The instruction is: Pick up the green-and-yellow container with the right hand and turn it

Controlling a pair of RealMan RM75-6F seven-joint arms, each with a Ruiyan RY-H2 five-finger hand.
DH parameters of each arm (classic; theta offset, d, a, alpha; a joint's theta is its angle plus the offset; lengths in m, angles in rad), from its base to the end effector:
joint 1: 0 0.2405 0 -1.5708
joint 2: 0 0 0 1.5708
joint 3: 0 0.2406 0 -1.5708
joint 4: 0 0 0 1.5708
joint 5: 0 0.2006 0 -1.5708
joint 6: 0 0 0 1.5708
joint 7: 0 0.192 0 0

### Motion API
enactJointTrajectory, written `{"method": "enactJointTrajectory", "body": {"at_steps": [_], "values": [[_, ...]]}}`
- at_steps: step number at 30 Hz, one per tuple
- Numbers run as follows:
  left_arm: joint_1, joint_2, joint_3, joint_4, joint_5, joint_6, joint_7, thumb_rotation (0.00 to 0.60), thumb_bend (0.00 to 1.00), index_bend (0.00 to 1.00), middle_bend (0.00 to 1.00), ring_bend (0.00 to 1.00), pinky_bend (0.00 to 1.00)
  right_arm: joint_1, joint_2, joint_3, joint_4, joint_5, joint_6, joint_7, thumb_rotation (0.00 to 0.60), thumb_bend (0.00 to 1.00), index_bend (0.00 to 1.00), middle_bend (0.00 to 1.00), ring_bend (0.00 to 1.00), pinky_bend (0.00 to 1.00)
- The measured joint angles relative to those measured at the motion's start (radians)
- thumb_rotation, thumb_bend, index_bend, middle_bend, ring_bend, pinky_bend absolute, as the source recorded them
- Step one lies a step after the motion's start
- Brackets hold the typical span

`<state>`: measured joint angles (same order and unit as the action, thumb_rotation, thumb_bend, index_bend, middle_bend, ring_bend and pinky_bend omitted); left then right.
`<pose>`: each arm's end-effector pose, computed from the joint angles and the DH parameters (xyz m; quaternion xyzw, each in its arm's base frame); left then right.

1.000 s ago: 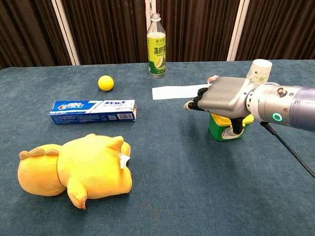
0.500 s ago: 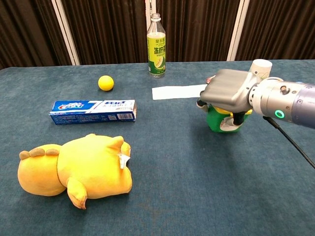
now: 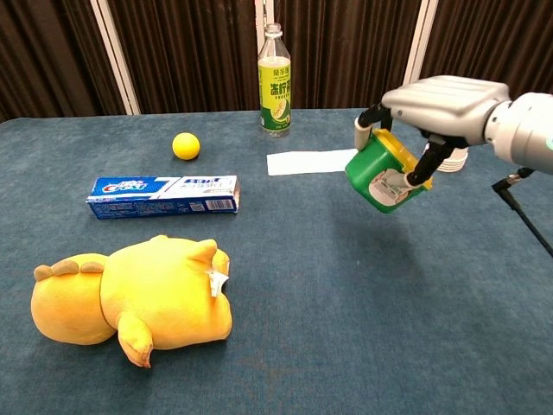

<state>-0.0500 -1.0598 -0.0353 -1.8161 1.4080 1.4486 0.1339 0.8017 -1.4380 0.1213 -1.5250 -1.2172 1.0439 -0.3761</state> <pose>-0.2850 0.2104 0.1560 -0.5753 -0.4377 -0.3488 0.5965 -0.1033 -0.3802 0.0110 0.7740 -0.2672 0.3825 0.4281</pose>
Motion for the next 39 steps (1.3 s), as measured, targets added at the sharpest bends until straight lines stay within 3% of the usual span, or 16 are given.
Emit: {"method": "enactJointTrajectory", "body": {"at_steps": [7, 17, 20, 22, 23, 29, 33, 39], "values": [[-0.001, 0.002, 0.003, -0.002, 0.006, 0.0, -0.004, 0.6, 0.0, 0.0, 0.0, 0.0, 0.0, -0.072, -0.016, -0.004, 0.092, -0.108, 0.047, 0.347, 0.6, 0.5, 0.4, 0.49, 0.48, 0.74], [0.0, -0.001, 0.009, -0.006, 0.014, 0.002, 0.004, 0.6, 0.0, 0.0, 0.0, 0.0, 0.0, -0.118, -0.07, -0.038, 0.225, -0.205, 0.061, 0.531, 0.6, 0.47, 0.39, 0.47, 0.48, 0.72], [0.0, -0.001, 0.012, -0.008, 0.017, 0.003, 0.006, 0.6, 0.0, 0.0, 0.0, 0.0, 0.0, -0.126, -0.074, -0.044, 0.242, -0.213, 0.062, 0.547, 0.6, 0.4, 0.28, 0.32, 0.35, 0.52], [0.001, -0.001, 0.013, -0.01, 0.021, 0.005, 0.007, 0.6, 0.0, 0.0, 0.0, 0.0, 0.0, -0.128, -0.071, -0.051, 0.243, -0.217, 0.053, 0.564, 0.6, 0.33, 0.15, 0.16, 0.19, 0.34], [0.001, -0.001, 0.014, -0.01, 0.023, 0.006, 0.009, 0.6, 0.0, 0.0, 0.0, 0.0, 0.0, -0.129, -0.068, -0.055, 0.241, -0.219, 0.047, 0.575, 0.6, 0.32, 0.13, 0.13, 0.15, 0.3], [0.002, -0.002, 0.018, -0.014, 0.029, 0.007, 0.013, 0.6, 0.0, 0.0, 0.0, 0.0, 0.0, -0.132, 0.002, -0.086, 0.205, -0.231, -0.02, 0.642, 0.6, 0.27, 0.04, 0.03, 0.03, 0.16], [0.003, -0.002, 0.021, -0.017, 0.034, 0.01, 0.014, 0.6, 0.0, 0.0, 0.0, 0.0, 0.0, -0.137, 0.051, -0.097, 0.171, -0.231, -0.043, 0.648, 0.6, 0.17, 0.0, 0.0, 0.0, 0.01], [0.003, 0.001, 0.024, -0.02, 0.038, 0.01, 0.009, 0.6, 0.0, 0.0, 0.0, 0.0, 0.0, -0.141, 0.137, -0.109, 0.094, -0.236, -0.064, 0.611, 0.6, 0.16, 0.0, 0.0, 0.0, 0.0]]}}
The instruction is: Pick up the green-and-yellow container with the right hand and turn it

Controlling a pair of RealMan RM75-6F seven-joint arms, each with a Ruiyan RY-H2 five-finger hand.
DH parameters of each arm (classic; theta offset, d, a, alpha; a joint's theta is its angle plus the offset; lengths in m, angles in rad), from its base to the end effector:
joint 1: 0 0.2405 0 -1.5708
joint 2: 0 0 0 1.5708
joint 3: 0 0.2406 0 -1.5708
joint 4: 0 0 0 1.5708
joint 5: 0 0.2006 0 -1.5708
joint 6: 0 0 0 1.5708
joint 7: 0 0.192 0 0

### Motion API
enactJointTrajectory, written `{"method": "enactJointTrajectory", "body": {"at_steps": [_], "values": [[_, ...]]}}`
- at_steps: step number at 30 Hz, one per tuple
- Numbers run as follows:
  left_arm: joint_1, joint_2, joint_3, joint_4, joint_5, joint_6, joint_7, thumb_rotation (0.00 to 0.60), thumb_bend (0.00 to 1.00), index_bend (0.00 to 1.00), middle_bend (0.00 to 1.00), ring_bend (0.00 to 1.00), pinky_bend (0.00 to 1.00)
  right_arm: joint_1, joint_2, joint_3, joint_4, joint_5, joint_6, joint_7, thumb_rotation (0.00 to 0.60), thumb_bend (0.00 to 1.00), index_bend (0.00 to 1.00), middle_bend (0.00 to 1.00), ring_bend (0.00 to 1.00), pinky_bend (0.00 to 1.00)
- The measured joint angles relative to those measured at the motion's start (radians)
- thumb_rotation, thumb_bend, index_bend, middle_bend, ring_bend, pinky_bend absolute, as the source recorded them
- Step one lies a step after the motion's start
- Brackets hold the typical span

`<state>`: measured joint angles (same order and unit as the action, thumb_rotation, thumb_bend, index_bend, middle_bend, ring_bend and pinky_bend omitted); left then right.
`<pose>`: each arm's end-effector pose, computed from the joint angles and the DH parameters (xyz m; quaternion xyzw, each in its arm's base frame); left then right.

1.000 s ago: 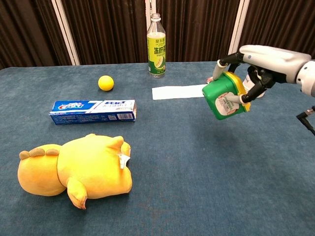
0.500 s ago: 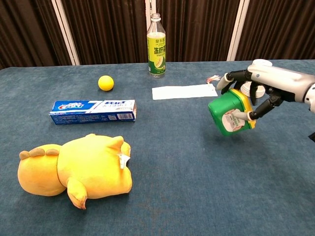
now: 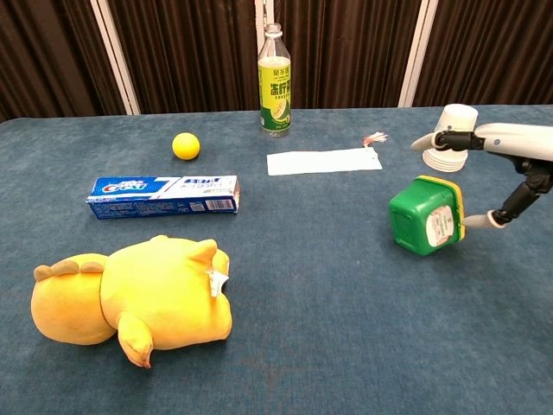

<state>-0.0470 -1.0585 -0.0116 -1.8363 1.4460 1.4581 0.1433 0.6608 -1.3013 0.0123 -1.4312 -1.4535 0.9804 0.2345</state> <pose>-0.2766 0.2051 0.1507 -0.5866 -0.4363 -0.3531 0.5839 -0.1933 -0.3556 0.0318 0.7422 -0.4245 0.3811 0.3516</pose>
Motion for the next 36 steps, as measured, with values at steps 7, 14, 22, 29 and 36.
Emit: {"method": "enactJointTrajectory", "body": {"at_steps": [7, 14, 22, 29, 36], "values": [[0.001, 0.006, 0.002, -0.003, 0.008, 0.004, -0.008, 0.6, 0.0, 0.0, 0.0, 0.0, 0.0, 0.008, 0.067, -0.007, -0.085, -0.038, -0.003, -0.14, 0.6, 0.13, 0.0, 0.0, 0.0, 0.0], [0.001, 0.008, 0.002, -0.002, 0.006, 0.004, -0.014, 0.6, 0.0, 0.0, 0.0, 0.0, 0.0, 0.046, 0.09, -0.016, -0.144, -0.063, -0.064, -0.443, 0.6, 0.13, 0.0, 0.0, 0.0, 0.0], [-0.003, 0.016, 0.004, 0.004, 0.005, -0.007, -0.029, 0.6, 0.0, 0.0, 0.0, 0.0, 0.0, 0.093, 0.054, -0.013, -0.239, 0.07, -0.14, -0.968, 0.6, 0.13, 0.0, 0.0, 0.0, 0.0], [-0.004, 0.021, 0.001, 0.007, -0.001, -0.009, -0.04, 0.6, 0.0, 0.0, 0.0, 0.0, 0.0, 0.148, -0.04, -0.017, -0.244, 0.248, -0.155, -1.33, 0.6, 0.13, 0.0, 0.0, 0.0, 0.01], [-0.006, 0.023, -0.002, 0.011, -0.01, -0.016, -0.049, 0.6, 0.0, 0.0, 0.0, 0.0, 0.0, 0.195, -0.122, -0.034, -0.178, 0.361, -0.15, -1.476, 0.6, 0.21, 0.12, 0.19, 0.08, 0.39]]}}
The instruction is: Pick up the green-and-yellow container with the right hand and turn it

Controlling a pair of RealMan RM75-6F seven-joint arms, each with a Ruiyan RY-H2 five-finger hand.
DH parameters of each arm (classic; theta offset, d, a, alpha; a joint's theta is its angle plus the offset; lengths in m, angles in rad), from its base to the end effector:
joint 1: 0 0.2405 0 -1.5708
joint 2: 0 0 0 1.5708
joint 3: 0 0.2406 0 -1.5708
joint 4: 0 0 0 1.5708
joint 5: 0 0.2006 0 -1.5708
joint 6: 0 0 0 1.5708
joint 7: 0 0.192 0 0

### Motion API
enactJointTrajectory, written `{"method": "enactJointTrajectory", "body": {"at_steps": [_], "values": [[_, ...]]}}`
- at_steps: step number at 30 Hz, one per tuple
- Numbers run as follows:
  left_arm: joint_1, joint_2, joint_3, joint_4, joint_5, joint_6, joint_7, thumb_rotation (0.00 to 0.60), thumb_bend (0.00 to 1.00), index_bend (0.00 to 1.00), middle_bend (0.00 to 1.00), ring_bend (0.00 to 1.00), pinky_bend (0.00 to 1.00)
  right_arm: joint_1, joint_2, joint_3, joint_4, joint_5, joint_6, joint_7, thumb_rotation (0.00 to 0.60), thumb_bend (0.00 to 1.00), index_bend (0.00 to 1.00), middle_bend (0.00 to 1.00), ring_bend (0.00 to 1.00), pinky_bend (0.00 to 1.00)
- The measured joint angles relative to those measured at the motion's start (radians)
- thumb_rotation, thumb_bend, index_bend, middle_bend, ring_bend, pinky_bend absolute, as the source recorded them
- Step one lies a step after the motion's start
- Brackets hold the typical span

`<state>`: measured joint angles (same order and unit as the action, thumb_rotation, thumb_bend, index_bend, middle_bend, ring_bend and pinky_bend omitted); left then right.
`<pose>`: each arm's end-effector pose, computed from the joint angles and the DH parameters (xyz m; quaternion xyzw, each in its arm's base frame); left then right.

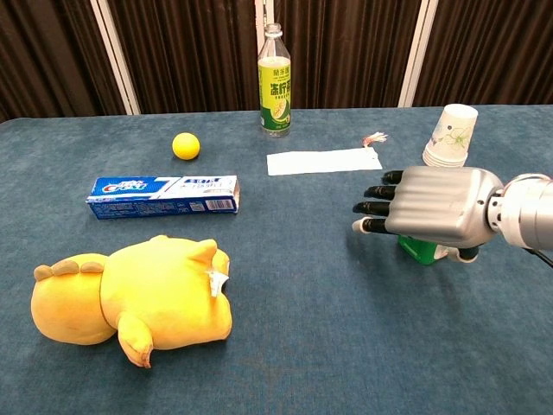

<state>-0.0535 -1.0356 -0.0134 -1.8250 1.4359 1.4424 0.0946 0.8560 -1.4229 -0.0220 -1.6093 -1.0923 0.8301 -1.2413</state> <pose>-0.2820 0.2071 0.1561 -0.5829 -0.4445 -0.3538 0.5809 -0.1329 -0.3339 -0.0478 0.9067 0.0424 0.0979 0.4081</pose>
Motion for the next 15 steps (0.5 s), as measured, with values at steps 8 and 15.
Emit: {"method": "enactJointTrajectory", "body": {"at_steps": [8, 15], "values": [[-0.002, -0.001, 0.001, -0.002, 0.0, -0.002, 0.004, 0.6, 0.0, 0.0, 0.0, 0.0, 0.0, 0.007, -0.031, -0.02, 0.074, -0.075, 0.03, 0.043, 0.6, 0.52, 0.41, 0.51, 0.45, 0.71], [-0.002, -0.002, 0.003, -0.003, 0.002, -0.004, 0.005, 0.6, 0.0, 0.0, 0.0, 0.0, 0.0, -0.007, -0.022, -0.023, 0.107, -0.234, 0.094, 0.261, 0.6, 0.62, 0.43, 0.54, 0.48, 0.72]]}}
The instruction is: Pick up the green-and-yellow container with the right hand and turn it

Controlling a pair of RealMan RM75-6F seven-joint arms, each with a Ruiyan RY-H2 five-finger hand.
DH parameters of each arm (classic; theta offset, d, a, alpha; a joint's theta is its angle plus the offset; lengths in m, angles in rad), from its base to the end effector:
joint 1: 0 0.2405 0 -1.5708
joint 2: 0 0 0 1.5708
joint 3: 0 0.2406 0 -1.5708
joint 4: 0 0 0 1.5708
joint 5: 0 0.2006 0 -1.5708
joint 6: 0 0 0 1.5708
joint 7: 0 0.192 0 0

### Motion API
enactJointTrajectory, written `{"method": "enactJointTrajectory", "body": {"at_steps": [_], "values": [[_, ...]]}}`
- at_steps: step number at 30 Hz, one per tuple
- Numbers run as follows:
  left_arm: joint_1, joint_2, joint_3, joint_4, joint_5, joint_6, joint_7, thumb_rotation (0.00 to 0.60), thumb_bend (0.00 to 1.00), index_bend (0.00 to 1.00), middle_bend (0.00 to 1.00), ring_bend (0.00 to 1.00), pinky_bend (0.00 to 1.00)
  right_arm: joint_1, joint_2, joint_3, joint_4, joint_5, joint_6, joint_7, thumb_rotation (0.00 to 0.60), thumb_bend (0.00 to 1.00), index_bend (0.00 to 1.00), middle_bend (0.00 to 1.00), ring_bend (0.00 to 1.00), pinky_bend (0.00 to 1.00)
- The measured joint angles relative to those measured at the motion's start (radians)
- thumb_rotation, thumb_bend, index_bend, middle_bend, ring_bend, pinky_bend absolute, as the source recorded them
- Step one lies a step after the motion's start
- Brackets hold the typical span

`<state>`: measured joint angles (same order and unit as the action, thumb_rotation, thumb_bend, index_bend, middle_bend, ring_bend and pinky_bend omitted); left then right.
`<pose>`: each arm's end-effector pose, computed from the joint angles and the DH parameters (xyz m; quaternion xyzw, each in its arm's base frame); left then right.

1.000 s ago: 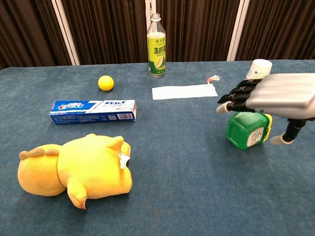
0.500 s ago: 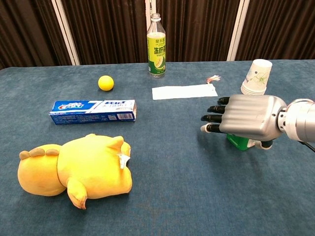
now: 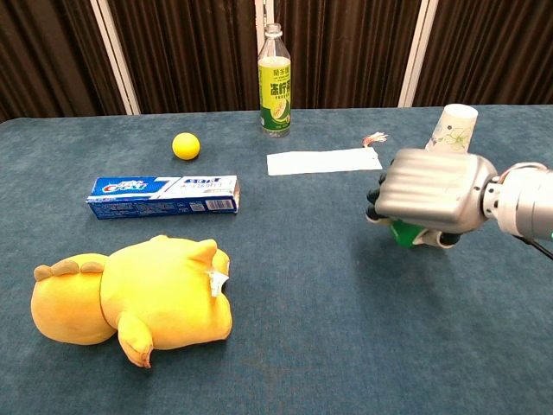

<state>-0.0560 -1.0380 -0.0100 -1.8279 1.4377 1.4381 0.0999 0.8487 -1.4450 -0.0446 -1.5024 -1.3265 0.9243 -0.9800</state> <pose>-0.2810 0.2069 0.1538 -0.5857 -0.4456 -0.3525 0.5781 -0.1217 -0.3418 -0.0387 0.8895 0.0498 0.1767 0.4184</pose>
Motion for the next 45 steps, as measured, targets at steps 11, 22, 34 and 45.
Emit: {"method": "enactJointTrajectory", "body": {"at_steps": [11, 22, 34, 45], "values": [[0.004, -0.001, 0.005, -0.006, 0.015, 0.011, 0.007, 0.6, 0.0, 0.0, 0.0, 0.0, 0.0, -0.068, 0.013, 0.053, 0.012, -0.097, 0.13, 0.648, 0.6, 0.69, 0.45, 0.54, 0.49, 0.7], [0.002, -0.007, 0.008, -0.007, 0.015, 0.005, 0.018, 0.6, 0.0, 0.0, 0.0, 0.0, 0.0, -0.135, -0.001, 0.062, 0.117, -0.194, 0.181, 1.199, 0.6, 0.7, 0.45, 0.51, 0.48, 0.68], [-0.003, -0.015, 0.01, -0.003, 0.018, -0.001, 0.035, 0.6, 0.0, 0.0, 0.0, 0.0, 0.0, -0.162, -0.024, 0.035, 0.201, -0.215, 0.137, 1.27, 0.6, 0.22, 0.08, 0.14, 0.12, 0.25], [-0.002, -0.02, 0.013, -0.006, 0.018, 0.0, 0.046, 0.6, 0.0, 0.0, 0.0, 0.0, 0.0, -0.188, 0.045, -0.006, 0.197, -0.26, 0.147, 1.321, 0.6, 0.05, 0.01, 0.0, 0.0, 0.08]]}}
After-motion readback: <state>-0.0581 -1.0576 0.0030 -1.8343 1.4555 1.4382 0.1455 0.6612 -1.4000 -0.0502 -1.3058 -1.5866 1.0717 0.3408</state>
